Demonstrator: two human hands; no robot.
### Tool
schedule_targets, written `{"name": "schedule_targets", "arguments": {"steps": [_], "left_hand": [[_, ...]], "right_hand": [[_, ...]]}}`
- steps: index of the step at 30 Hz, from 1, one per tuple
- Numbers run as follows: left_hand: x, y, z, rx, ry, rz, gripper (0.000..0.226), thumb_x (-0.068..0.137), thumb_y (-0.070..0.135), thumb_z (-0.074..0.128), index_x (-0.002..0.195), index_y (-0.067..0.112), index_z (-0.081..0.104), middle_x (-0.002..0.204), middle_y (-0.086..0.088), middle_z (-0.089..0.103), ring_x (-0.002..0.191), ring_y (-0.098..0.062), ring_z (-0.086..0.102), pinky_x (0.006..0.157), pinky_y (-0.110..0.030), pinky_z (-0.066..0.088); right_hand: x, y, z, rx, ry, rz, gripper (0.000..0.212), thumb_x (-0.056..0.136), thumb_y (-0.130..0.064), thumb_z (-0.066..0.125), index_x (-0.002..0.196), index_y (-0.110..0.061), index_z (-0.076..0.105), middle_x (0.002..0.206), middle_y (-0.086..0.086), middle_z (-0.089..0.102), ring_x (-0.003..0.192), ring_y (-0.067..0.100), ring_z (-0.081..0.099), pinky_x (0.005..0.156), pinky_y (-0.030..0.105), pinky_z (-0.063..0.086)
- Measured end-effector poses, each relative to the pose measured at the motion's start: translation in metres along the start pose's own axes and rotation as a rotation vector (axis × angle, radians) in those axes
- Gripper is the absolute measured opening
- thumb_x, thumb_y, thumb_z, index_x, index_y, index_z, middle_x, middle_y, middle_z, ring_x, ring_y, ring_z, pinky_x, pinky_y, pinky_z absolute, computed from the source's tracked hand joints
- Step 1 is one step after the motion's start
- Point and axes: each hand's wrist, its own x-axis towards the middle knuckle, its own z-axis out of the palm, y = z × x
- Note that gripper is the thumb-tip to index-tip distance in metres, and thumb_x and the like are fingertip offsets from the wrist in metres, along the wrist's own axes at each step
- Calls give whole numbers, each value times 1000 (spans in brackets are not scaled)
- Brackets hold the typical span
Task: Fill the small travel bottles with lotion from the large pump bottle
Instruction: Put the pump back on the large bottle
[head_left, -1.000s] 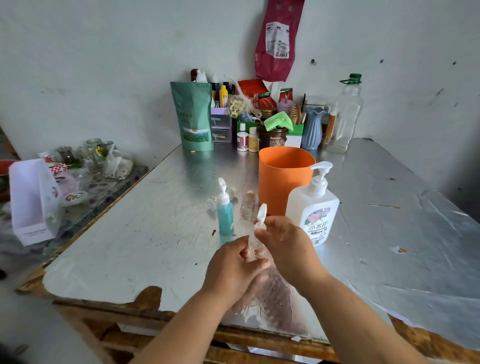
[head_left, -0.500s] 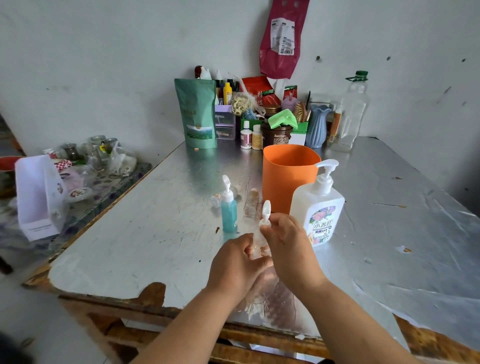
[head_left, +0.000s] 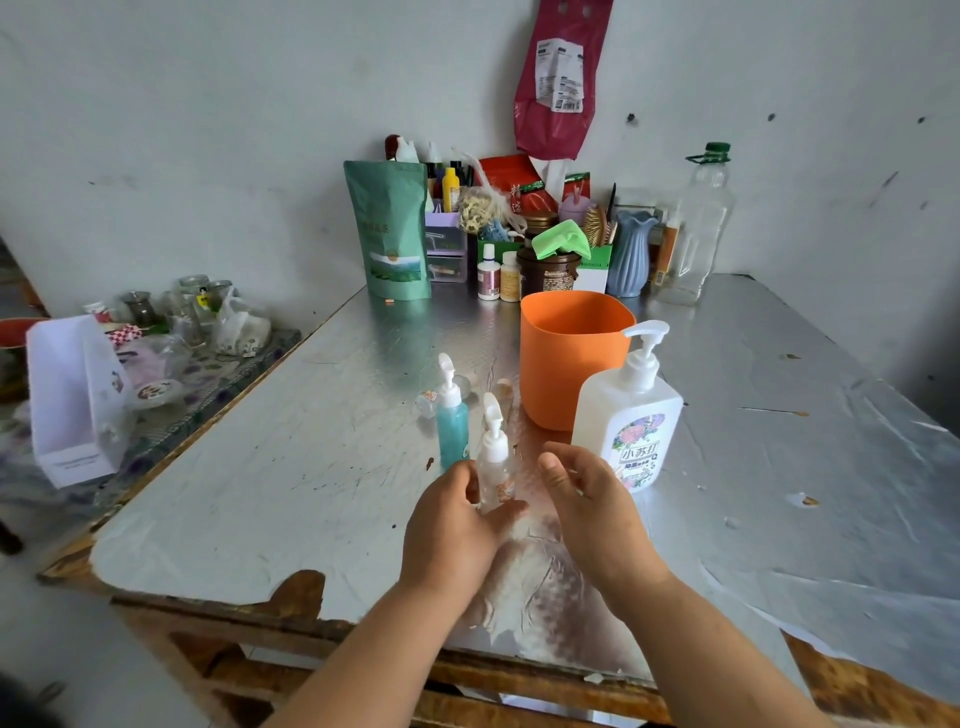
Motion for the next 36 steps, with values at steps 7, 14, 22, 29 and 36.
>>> {"name": "schedule_targets", "arguments": {"steps": [7,14,22,29,36], "left_hand": [[14,-12,-37,-22,66,-47,31,74,47,78,95,31,61,83,15,67,78,-4,63,71,-34,55],[36,-36,-63,26,156,-162,28,78,42,76,93,23,62,81,11,66,73,-7,61,64,-31,51],[57,-48,-52,67,158,-232,30,78,42,76,94,21,60,88,5,68,76,-16,62,61,-29,42],[53,-50,-49,35,209,-228,75,70,43,83,132,18,47,126,-4,54,109,-24,58,88,-38,52],[13,-33,-46,50,418,207,48,79,35,75,117,15,53,109,3,51,84,-11,56,62,-29,53]], "right_hand": [[6,0,3,13,-3,40,30,97,-37,51,121,-21,59,106,-4,63,96,11,60,89,34,53],[11,-6,17,-33,-6,21,32,96,-35,53,122,-17,61,111,-2,64,97,12,62,89,35,54],[12,-4,20,-87,-27,39,32,95,-39,53,121,-22,60,114,-2,62,97,12,62,81,32,56],[9,-3,16,-96,-15,36,34,94,-39,54,124,-24,59,117,-5,60,101,8,60,91,36,53],[5,-2,18,-94,-7,-3,33,93,-40,55,122,-26,58,119,-6,59,103,6,58,90,34,53]]}}
